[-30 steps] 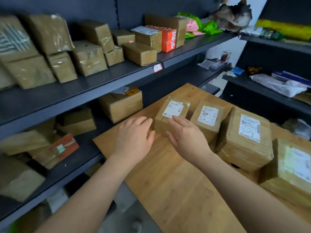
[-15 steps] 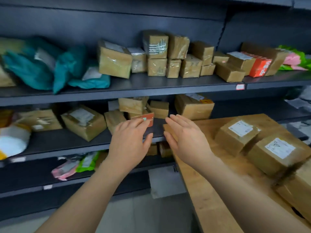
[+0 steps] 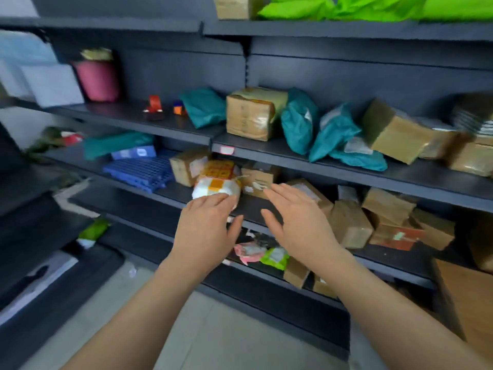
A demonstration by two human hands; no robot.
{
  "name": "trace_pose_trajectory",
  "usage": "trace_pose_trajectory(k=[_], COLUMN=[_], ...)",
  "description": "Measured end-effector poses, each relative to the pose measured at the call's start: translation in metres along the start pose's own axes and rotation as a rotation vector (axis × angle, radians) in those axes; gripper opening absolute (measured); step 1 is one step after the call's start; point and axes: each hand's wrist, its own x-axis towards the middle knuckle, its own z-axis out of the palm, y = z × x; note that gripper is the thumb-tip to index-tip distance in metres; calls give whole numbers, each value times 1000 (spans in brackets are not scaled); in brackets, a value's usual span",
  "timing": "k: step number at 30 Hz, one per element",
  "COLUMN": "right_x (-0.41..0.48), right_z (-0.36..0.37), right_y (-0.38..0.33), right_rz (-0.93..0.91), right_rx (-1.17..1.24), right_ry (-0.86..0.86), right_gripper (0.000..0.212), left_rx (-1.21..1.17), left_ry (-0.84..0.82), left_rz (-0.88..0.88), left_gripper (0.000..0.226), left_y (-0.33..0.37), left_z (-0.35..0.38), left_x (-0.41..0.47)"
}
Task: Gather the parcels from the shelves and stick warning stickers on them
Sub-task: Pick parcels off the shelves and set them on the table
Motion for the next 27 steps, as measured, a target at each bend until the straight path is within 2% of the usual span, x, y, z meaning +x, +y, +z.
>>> trace_pose_trajectory(k=[3,8,14,20,27], right_x=[39,101,179,270,385], right_z=[27,74,137,195,254], right_y=[-59,-141,-223,-288,-344], right_rz=[-96,-228,-361,-492,-641], right_rx=[87,225,385,482,477], right_ry=[42,19,-95,-131,-142], right_gripper=[31,34,40,39,42], left_rx=[67,163,256,360,412], left_ry=[38,44,97,119,176], left_rz=[-98,-280,-478,-612,-736], left_gripper=[36,44,43,43,49], left_y=[-67,-160,-257,-344,-445], left_z=[-28,-67,-95,-108,-115], left_x=[-11,-23,-24,9,65])
